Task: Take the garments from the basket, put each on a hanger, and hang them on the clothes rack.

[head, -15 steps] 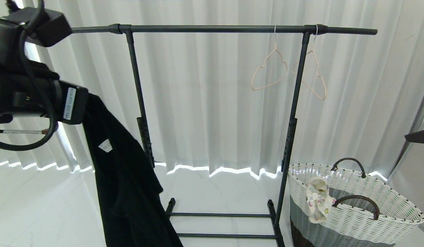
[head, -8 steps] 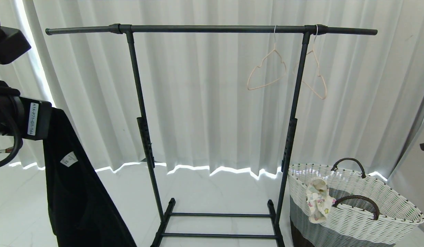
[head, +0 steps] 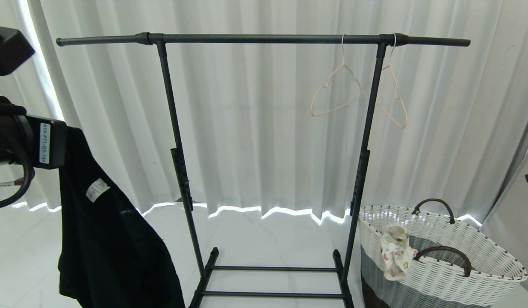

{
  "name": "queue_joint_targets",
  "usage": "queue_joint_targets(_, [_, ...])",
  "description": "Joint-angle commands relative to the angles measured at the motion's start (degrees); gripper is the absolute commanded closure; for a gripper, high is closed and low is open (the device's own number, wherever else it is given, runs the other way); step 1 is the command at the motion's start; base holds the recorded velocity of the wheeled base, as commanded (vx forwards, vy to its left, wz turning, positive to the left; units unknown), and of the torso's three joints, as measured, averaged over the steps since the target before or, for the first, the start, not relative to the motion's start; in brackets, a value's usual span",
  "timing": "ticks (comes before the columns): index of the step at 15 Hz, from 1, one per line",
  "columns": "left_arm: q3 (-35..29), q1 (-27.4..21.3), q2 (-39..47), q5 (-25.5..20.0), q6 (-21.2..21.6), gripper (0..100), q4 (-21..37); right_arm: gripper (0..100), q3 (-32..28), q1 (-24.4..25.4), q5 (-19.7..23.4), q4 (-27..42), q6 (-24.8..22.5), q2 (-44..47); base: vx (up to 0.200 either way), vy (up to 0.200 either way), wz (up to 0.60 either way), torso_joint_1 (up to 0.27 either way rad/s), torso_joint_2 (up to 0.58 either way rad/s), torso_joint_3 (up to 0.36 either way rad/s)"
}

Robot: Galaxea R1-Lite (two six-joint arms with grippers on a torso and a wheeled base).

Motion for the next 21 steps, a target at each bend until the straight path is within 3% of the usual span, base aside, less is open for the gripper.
queue_joint_targets(1, [1.4, -0.5, -1.3, -0.1, 0.1, 100, -0.2, 0, -0.1, 0.1, 0.0, 0.0, 0.4, 0.2, 0.000, 0.000, 0.00, 0.129, -0.48, -0.276])
queue_joint_targets(9, [3.7, -1.8, -2.9, 0.0, -0.1, 100, -0.2, 0, 0.0, 0.1, 0.8, -1.8, 4.9, 1.3, 0.000, 0.000, 0.00, 0.178, -0.47, -0.285])
queue_joint_targets(16, [3.7, -1.8, -2.9, -0.1, -0.1, 100, -0.3, 0, 0.2, 0.1, 1.1, -3.4, 5.0, 1.7, 0.000, 0.000, 0.00, 0.212, -0.49, -0.281])
queue_joint_targets(21, [3.7, -1.9, -2.7, -0.1, -0.1, 100, -0.3, 0, 5.9, 0.1, 6.7, -16.0, 4.7, 3.1, 0.040, 0.040, 0.00, 0.234, -0.52, -0.287])
